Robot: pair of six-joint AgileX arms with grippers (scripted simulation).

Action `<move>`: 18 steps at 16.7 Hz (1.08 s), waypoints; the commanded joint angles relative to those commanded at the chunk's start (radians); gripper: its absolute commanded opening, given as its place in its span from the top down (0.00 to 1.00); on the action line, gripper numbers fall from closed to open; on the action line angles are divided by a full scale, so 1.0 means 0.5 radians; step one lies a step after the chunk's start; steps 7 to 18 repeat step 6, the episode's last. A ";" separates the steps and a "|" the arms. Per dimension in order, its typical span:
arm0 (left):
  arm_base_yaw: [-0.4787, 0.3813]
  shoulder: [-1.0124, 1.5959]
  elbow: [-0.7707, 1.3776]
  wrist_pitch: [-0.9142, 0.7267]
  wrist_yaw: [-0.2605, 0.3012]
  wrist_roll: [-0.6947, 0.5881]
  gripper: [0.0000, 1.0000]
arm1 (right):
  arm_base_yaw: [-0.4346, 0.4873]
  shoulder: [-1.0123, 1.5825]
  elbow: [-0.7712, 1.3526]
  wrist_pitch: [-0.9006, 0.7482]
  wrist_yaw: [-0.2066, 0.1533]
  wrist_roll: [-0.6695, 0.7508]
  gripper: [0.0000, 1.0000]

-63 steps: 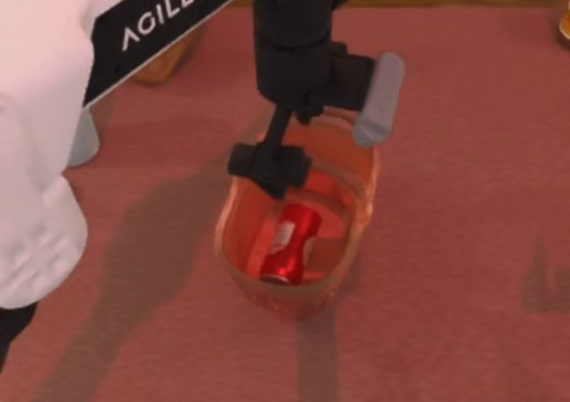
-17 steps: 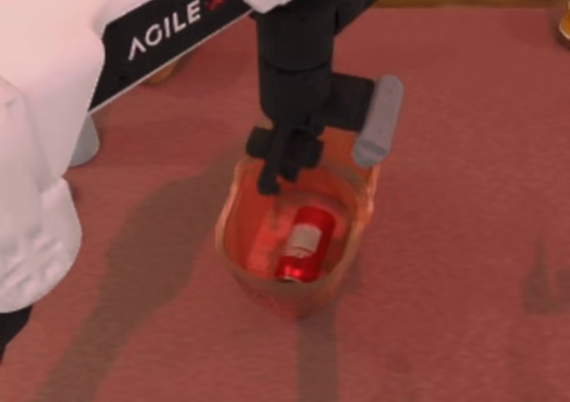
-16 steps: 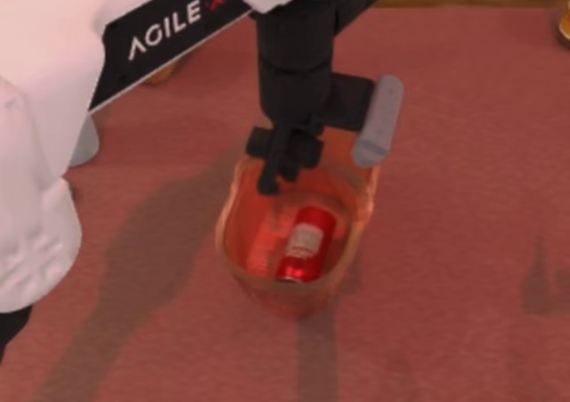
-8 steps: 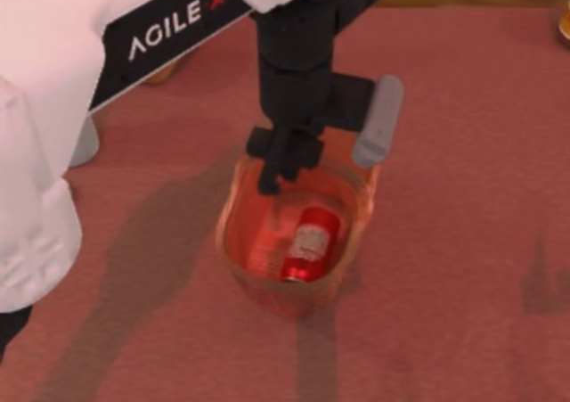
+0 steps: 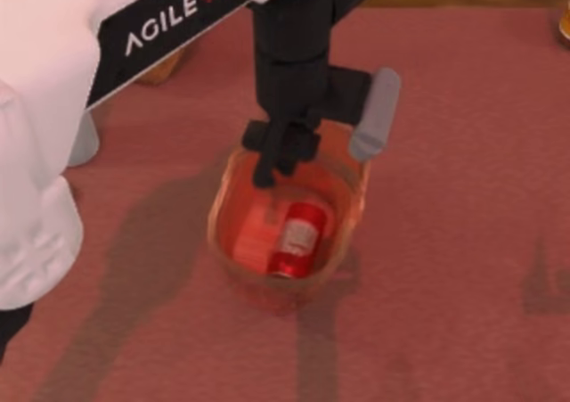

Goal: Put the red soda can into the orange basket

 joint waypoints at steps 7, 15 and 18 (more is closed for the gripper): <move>0.089 0.002 0.338 -0.329 0.001 0.051 1.00 | 0.000 0.000 0.000 0.000 0.000 0.000 0.00; 0.089 0.002 0.338 -0.329 0.001 0.051 1.00 | 0.000 0.000 0.000 0.000 0.000 0.000 0.00; 0.089 0.002 0.338 -0.329 0.001 0.051 1.00 | 0.000 0.000 0.000 0.000 0.000 0.000 0.00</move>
